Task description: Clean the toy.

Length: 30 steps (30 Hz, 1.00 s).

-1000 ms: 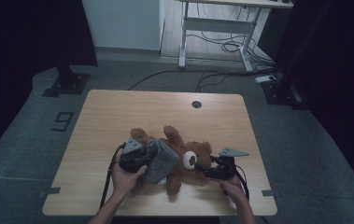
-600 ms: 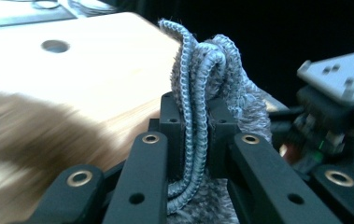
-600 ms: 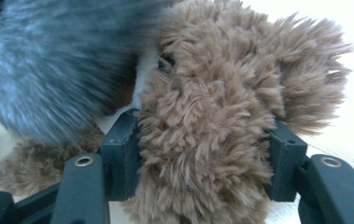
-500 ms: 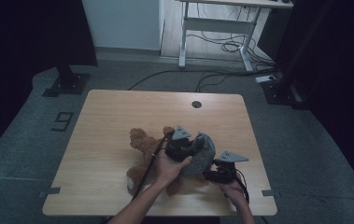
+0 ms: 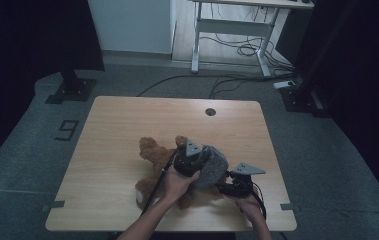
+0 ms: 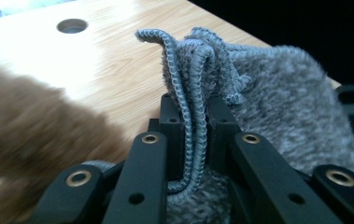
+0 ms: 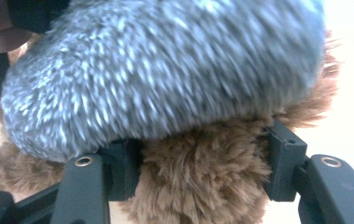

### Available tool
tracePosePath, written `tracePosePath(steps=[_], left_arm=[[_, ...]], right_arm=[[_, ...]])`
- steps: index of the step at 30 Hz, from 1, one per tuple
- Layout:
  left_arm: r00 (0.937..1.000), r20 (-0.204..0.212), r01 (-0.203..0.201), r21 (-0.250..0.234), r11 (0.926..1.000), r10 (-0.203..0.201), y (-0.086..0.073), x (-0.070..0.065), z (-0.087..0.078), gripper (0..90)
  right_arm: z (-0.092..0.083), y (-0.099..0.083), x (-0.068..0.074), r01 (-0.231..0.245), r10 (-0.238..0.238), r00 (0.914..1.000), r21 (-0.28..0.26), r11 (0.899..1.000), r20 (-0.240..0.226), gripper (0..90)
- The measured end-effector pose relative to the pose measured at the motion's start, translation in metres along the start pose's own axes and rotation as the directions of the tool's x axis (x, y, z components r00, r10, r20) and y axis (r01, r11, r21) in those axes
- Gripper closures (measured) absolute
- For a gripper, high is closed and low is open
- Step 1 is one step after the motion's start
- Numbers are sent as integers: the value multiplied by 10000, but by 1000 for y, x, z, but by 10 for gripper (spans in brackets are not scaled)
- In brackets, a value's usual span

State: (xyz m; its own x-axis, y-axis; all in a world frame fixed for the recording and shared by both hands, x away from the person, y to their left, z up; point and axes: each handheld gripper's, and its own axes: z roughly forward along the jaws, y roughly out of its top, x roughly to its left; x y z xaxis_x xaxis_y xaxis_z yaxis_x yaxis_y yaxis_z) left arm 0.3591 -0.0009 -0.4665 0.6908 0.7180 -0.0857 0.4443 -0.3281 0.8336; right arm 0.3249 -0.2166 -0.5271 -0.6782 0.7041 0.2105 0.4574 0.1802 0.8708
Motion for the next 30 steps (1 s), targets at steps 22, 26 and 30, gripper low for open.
tracePosePath(steps=[22,26,30], left_arm=[[9928,-1170,192,-492,9986,-248,-44,53,-80,797],[9877,-1479,418,-572,9975,-498,-57,68,-94,798],[9815,-1496,1114,-623,9918,-1196,-70,88,-101,798]], right_arm=[[-1,-3,-5,-370,364,9990,-243,9990,-265,393],[-1,-4,-5,-367,360,9990,-256,9990,-282,392],[-1,-3,-6,-349,340,9990,-288,9990,-291,392]])
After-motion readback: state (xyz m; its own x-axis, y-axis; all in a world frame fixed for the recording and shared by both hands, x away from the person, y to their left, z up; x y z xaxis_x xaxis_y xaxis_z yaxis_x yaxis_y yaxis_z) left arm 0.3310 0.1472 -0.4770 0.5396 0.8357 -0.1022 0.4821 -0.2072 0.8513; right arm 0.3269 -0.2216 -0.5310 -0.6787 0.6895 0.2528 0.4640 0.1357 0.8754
